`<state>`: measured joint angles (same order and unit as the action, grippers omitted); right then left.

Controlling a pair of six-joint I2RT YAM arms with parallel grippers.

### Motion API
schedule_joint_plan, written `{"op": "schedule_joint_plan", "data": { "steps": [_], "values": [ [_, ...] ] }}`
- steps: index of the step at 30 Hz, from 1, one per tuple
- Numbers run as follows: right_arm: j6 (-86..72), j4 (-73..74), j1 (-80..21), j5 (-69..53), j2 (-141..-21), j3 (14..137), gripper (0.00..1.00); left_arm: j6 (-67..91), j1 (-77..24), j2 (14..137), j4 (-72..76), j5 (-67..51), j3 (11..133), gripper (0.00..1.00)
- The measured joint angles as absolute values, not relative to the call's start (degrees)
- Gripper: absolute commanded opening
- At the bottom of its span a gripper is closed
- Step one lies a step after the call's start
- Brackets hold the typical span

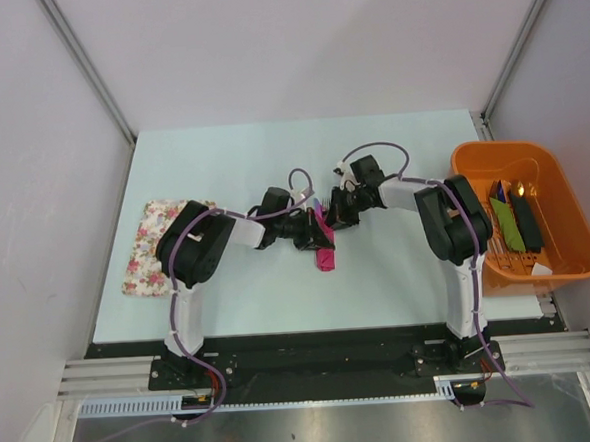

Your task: Place the utensils on the paper napkin and roll it up

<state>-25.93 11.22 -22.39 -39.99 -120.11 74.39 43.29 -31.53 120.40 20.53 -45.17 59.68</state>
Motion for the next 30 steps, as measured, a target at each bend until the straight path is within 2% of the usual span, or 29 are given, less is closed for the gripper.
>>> {"op": "schedule_joint_plan", "data": {
  "steps": [4,7,10,14,28,30],
  "values": [
    [-22.90,16.21,-20.91,-37.10,-119.70,77.71,0.09,41.95,-31.64,120.42,20.38,-45.19,59.72,0.00],
    [-21.19,18.87,-19.20,-36.64,-118.56,79.57,0.15,39.70,-31.83,120.44,18.87,-45.25,60.53,0.00],
    [-20.88,19.92,-17.93,-37.74,-117.54,79.83,0.27,36.97,-32.21,120.44,17.32,-45.23,61.39,0.00],
    [-21.15,20.60,-17.80,-39.40,-117.43,79.68,0.38,34.50,-32.36,120.46,15.55,-45.39,62.28,0.02],
    [-19.40,21.82,-19.73,-39.70,-119.85,79.53,0.39,28.91,-32.64,120.75,12.05,-46.26,64.29,0.04],
    [-19.20,21.98,-19.84,-39.62,-120.57,79.53,0.36,27.70,-32.73,120.77,11.05,-46.35,64.82,0.04]
  ]
}}
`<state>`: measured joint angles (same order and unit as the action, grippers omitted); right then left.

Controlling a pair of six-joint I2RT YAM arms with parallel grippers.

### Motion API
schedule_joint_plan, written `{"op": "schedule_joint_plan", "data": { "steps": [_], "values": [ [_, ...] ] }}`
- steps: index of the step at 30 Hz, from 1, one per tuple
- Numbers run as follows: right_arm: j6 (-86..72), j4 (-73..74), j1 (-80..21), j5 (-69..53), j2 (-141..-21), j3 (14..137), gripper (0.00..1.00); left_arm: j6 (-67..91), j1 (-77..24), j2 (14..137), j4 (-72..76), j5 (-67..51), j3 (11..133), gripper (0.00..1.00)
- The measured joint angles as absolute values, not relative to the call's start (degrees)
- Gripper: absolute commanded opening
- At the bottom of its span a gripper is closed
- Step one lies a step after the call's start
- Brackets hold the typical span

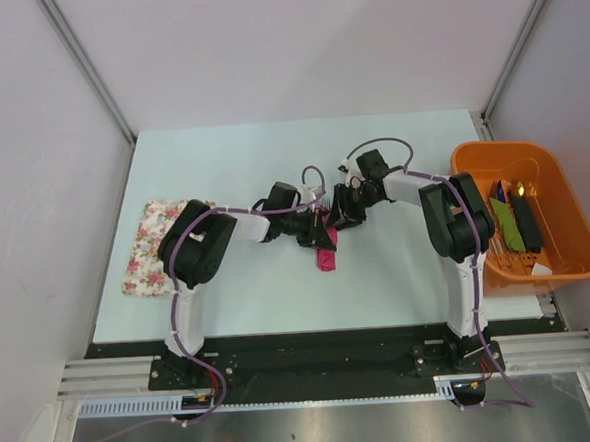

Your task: Place the utensils on the paper napkin and roll it up

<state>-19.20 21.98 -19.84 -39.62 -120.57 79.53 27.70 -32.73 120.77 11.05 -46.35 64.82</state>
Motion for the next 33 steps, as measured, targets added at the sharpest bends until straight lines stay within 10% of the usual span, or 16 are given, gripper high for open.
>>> {"op": "schedule_joint_plan", "data": {
  "steps": [6,13,23,33],
  "values": [
    [-18.15,21.91,-19.88,-39.33,-120.99,79.50,0.10,23.62,-33.08,120.81,7.90,-46.37,66.35,0.05],
    [-18.04,21.80,-19.03,-40.34,-120.99,79.02,0.50,20.67,-33.21,120.75,7.11,-46.65,66.63,0.05],
    [-19.05,21.43,-17.39,-43.42,-120.97,79.20,0.61,18.44,-33.34,120.66,6.07,-46.72,67.00,0.05],
    [-18.11,22.57,-17.82,-43.92,-121.78,80.44,0.27,17.23,-33.50,120.66,4.69,-46.63,67.79,0.06]
  ]
}}
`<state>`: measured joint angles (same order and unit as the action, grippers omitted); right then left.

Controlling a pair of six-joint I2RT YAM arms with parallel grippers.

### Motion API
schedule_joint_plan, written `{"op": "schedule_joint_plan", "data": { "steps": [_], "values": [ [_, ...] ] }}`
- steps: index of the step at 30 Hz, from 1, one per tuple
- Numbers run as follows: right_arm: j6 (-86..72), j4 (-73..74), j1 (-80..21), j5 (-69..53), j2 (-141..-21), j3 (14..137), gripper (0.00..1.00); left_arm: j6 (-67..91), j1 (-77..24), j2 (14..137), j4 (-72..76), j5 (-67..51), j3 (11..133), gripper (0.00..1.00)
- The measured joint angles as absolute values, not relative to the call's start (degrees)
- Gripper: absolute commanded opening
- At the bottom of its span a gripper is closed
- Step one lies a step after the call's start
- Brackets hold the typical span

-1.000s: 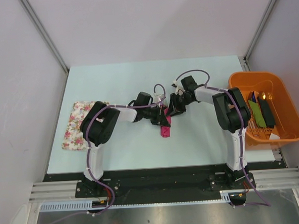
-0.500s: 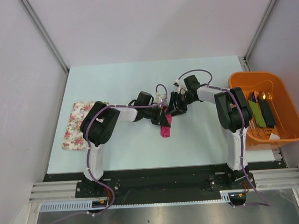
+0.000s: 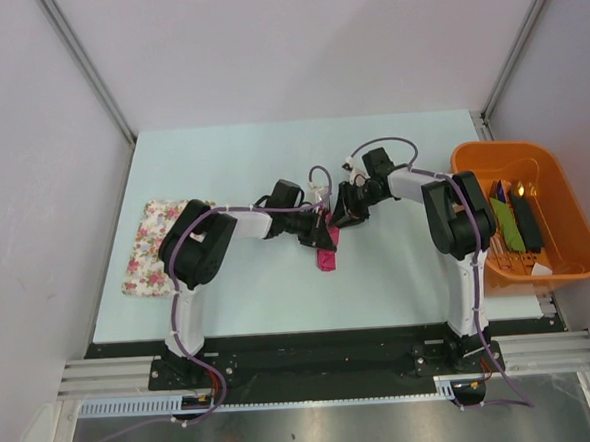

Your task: Place the utensils on the paper napkin and roll it up

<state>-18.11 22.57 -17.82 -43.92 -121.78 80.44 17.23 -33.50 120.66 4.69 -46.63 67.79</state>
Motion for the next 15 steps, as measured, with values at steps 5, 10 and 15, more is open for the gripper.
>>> {"op": "schedule_joint_plan", "data": {
  "steps": [5,10,15],
  "values": [
    [-17.02,23.81,-17.96,-44.01,-122.37,80.44,0.06,16.40,-33.58,120.66,3.88,-46.50,68.14,0.09],
    [-15.66,24.08,-18.04,-43.90,-122.48,80.44,0.00,15.62,-33.71,120.20,3.20,-46.78,68.27,0.44],
    [-14.41,24.01,-18.15,-44.01,-123.57,80.44,0.00,16.82,-34.61,115.50,2.66,-48.71,65.45,0.63]
  ]
}}
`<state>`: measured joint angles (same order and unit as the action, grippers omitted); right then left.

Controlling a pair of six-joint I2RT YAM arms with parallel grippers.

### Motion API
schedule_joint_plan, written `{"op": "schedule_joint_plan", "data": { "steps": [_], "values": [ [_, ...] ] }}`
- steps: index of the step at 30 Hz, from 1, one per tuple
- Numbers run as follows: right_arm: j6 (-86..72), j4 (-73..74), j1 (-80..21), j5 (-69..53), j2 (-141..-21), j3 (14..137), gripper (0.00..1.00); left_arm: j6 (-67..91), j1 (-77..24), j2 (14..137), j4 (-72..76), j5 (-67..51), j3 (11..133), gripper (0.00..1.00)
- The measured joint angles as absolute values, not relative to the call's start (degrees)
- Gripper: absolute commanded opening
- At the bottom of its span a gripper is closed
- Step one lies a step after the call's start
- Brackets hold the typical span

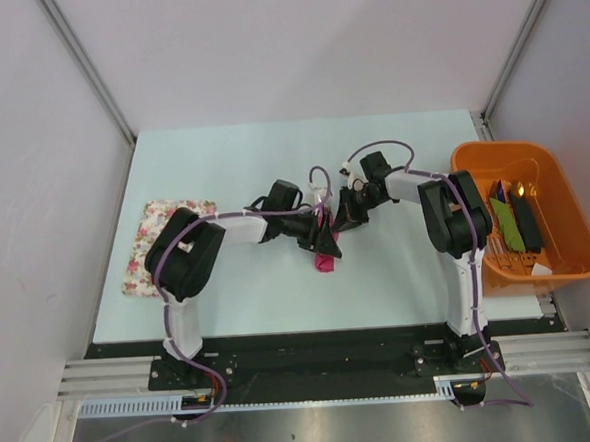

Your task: Place the utensils on the paper napkin and roll it up

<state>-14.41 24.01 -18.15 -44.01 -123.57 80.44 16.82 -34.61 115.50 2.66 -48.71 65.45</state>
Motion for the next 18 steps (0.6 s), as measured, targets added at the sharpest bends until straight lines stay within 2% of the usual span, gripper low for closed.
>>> {"op": "schedule_joint_plan", "data": {
  "steps": [4,6,8,10,13,18],
  "values": [
    [-14.22,24.03,-18.17,-44.12,-123.57,80.44,0.00,21.06,-33.78,108.53,3.36,-50.41,62.08,0.62],
    [-14.24,24.01,-18.17,-44.18,-123.57,80.44,0.00,25.39,-32.08,105.03,5.96,-52.18,60.55,0.58],
    [-14.24,23.99,-18.20,-44.23,-123.57,80.44,0.00,28.80,-29.76,103.53,8.14,-53.19,59.61,0.50],
    [-14.24,23.97,-18.20,-44.25,-123.57,80.44,0.00,31.83,-26.89,103.61,10.07,-53.28,58.76,0.43],
    [-14.24,23.92,-18.20,-44.27,-123.57,80.40,0.00,34.54,-23.92,105.14,10.94,-52.90,57.43,0.38],
    [-14.26,23.79,-18.15,-44.40,-123.57,80.34,0.00,36.69,-25.47,109.73,11.33,-52.73,57.21,0.33]
  ]
}}
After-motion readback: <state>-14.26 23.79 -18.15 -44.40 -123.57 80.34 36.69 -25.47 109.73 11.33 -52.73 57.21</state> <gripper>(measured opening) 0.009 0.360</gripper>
